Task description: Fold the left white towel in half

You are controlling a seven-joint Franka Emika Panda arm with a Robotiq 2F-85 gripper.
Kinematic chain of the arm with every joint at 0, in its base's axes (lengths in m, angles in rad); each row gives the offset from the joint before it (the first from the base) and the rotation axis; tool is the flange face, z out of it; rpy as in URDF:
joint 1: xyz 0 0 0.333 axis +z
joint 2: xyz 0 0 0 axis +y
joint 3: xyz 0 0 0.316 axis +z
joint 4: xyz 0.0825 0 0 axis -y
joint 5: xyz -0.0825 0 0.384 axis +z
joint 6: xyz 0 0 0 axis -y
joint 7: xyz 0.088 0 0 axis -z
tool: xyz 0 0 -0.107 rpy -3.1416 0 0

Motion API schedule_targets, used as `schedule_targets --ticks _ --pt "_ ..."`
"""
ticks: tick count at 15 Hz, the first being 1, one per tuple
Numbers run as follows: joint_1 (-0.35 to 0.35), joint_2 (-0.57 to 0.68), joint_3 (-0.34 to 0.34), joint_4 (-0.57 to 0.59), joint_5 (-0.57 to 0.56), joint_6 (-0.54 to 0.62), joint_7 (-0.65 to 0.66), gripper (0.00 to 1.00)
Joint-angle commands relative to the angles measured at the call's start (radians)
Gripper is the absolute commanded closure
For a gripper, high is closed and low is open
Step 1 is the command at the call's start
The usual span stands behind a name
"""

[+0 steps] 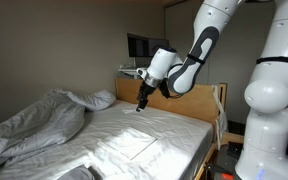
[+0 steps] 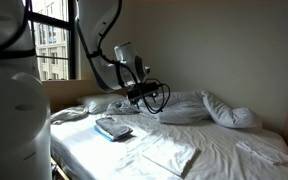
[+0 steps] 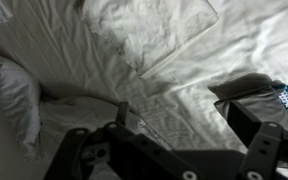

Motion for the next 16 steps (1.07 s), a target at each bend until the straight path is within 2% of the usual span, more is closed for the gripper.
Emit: schedule_targets --ticks 1,3,6,7,11,15,16 --pt "-0.042 0.000 0.019 0.016 -0.033 0.002 0.008 0.00" --pt "-0.066 0.000 0.036 0.029 -0.048 0.002 0.011 0.00" --pt "-0.065 0.000 0.047 0.029 -0.048 0.002 0.014 0.00" --pt "-0.055 -0.008 0.043 0.009 -0.052 0.039 0.001 0.00" --pt "-0.123 -0.074 0.072 -0.079 -0.207 0.204 -0.063 0.00" --pt "-0.204 -0.100 0.094 -0.166 -0.271 0.315 -0.243 0.00" --pt "-0.240 -0.048 0.107 -0.103 -0.335 0.308 -0.252 0.00"
